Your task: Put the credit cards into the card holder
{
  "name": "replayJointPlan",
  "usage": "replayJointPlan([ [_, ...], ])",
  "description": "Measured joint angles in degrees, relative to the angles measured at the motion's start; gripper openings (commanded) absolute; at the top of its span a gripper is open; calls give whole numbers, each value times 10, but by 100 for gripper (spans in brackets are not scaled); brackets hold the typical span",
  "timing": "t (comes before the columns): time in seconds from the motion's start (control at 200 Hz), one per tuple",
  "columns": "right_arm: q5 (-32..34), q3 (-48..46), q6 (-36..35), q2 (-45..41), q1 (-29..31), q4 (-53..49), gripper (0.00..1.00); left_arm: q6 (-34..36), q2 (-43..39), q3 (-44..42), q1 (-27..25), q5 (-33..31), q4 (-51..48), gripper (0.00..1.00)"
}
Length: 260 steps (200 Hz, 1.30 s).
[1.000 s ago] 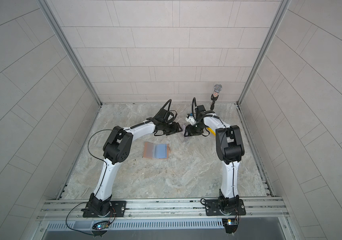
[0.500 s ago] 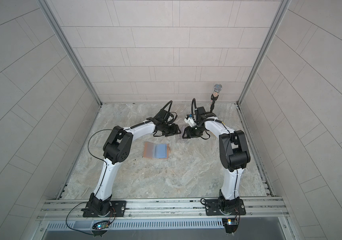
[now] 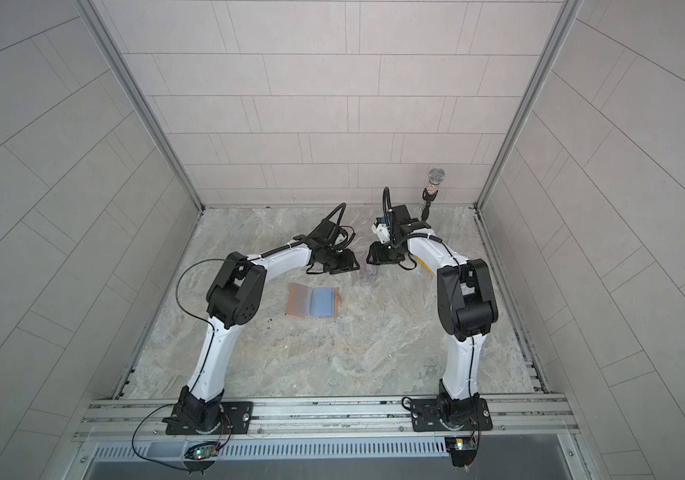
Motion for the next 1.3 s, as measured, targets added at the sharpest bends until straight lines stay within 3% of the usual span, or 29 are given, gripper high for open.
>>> replayJointPlan([
  [0.581, 67, 70, 14, 63, 18, -27, 42, 0, 0, 0, -2, -7, 1, 49],
  [1.301, 76, 70, 24, 78, 31, -20, 36, 0, 0, -4, -2, -19, 7, 48],
])
